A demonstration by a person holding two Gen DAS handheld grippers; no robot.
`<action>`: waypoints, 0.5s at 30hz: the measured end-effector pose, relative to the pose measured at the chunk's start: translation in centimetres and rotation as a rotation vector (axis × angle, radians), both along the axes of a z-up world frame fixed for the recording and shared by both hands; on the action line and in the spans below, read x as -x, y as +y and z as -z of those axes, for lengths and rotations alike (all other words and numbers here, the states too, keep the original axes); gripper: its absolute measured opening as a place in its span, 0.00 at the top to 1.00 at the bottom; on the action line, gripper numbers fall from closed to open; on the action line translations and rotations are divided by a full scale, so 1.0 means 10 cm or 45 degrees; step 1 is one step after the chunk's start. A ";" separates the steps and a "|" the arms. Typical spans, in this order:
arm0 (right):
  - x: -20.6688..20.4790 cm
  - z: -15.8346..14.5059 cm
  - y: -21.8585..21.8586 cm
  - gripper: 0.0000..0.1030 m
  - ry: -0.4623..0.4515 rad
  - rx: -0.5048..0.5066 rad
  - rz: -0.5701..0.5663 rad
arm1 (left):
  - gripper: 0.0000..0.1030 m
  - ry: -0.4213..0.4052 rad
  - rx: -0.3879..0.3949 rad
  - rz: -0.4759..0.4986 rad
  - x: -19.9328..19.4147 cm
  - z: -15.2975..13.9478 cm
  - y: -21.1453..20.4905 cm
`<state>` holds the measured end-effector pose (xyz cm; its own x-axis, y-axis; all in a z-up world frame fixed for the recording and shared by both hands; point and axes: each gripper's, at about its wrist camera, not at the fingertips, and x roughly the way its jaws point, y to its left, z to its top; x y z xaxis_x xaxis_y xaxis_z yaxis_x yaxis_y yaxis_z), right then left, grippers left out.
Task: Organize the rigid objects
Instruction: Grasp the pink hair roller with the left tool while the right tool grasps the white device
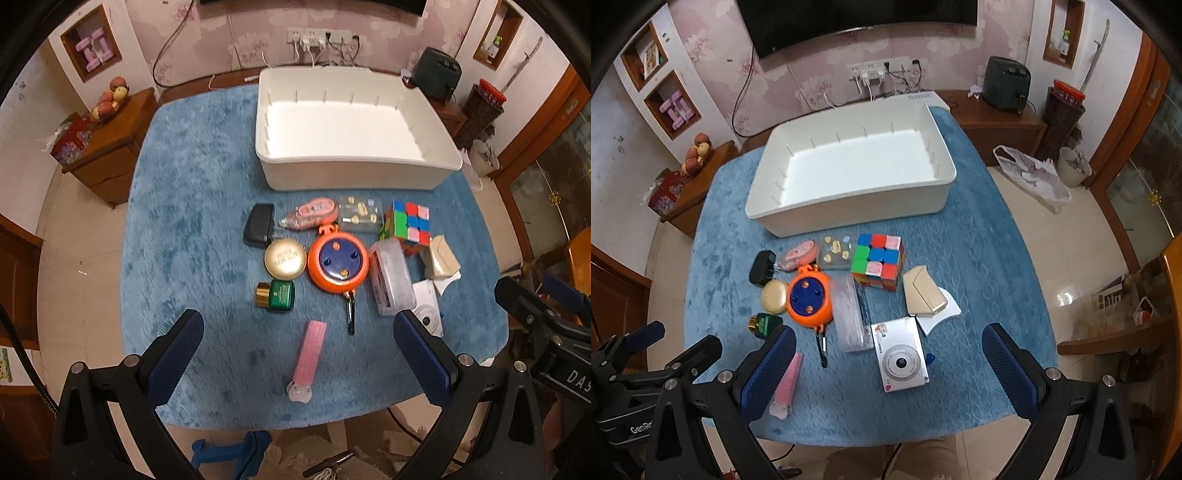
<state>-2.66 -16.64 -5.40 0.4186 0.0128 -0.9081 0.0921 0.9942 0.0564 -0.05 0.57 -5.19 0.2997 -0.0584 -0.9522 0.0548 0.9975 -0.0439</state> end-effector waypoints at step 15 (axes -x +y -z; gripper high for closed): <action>-0.05 0.81 -0.16 0.02 0.176 -0.017 -0.043 | 0.01 0.303 0.067 0.046 -0.07 0.85 0.05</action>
